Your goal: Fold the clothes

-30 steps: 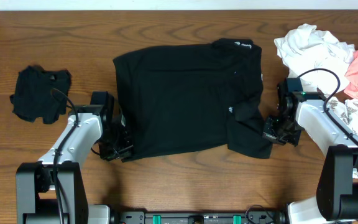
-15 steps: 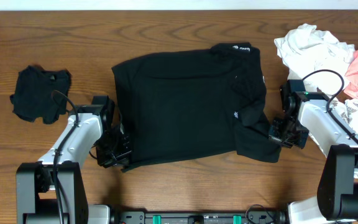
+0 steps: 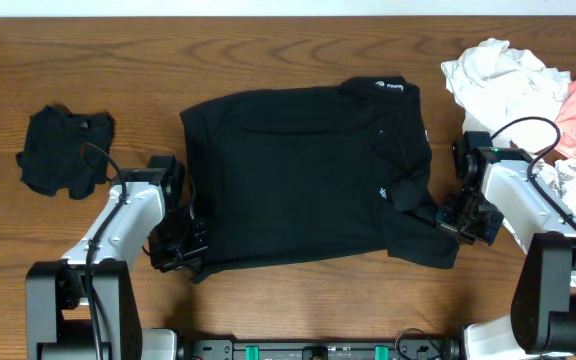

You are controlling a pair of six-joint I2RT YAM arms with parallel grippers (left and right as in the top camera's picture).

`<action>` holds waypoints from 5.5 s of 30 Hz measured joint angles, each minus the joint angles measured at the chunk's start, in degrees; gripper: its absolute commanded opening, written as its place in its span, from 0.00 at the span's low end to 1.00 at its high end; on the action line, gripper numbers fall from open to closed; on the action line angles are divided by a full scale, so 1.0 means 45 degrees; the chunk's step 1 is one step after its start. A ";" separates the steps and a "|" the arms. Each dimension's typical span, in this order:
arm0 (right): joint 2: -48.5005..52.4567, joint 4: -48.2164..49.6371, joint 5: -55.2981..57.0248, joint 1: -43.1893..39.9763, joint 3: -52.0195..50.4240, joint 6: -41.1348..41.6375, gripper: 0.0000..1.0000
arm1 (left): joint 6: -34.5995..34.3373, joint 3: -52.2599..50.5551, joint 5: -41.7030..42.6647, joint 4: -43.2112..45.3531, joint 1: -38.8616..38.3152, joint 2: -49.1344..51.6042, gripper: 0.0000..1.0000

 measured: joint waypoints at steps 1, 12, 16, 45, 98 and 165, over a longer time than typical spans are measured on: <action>0.0000 -0.0015 0.0063 -0.0092 -0.0005 0.0199 0.01 | -0.0024 0.0000 -0.0005 0.0024 0.0000 0.0000 0.06; 0.0000 -0.0087 0.0228 -0.1423 0.0000 0.0860 0.01 | -0.0034 0.0000 0.0005 0.0175 -0.0049 0.0000 0.06; 0.0000 -0.0267 0.0214 -0.1671 -0.0005 0.0869 0.03 | -0.0034 0.0000 0.0005 0.0175 -0.0049 0.0000 0.06; 0.0005 0.0806 -0.3449 -0.0699 0.3638 -0.4328 0.10 | -0.0039 0.0345 -0.0665 0.2050 -0.0044 0.0000 0.34; 0.3905 0.4945 -0.2934 -0.1258 0.3832 -0.4891 0.01 | 0.0068 0.2288 0.0743 1.0948 -0.0345 0.3978 0.17; 0.6795 0.8869 -0.2846 0.0393 0.7159 -0.5236 0.15 | 0.0656 0.1812 0.0554 1.7282 -0.0233 0.5265 0.56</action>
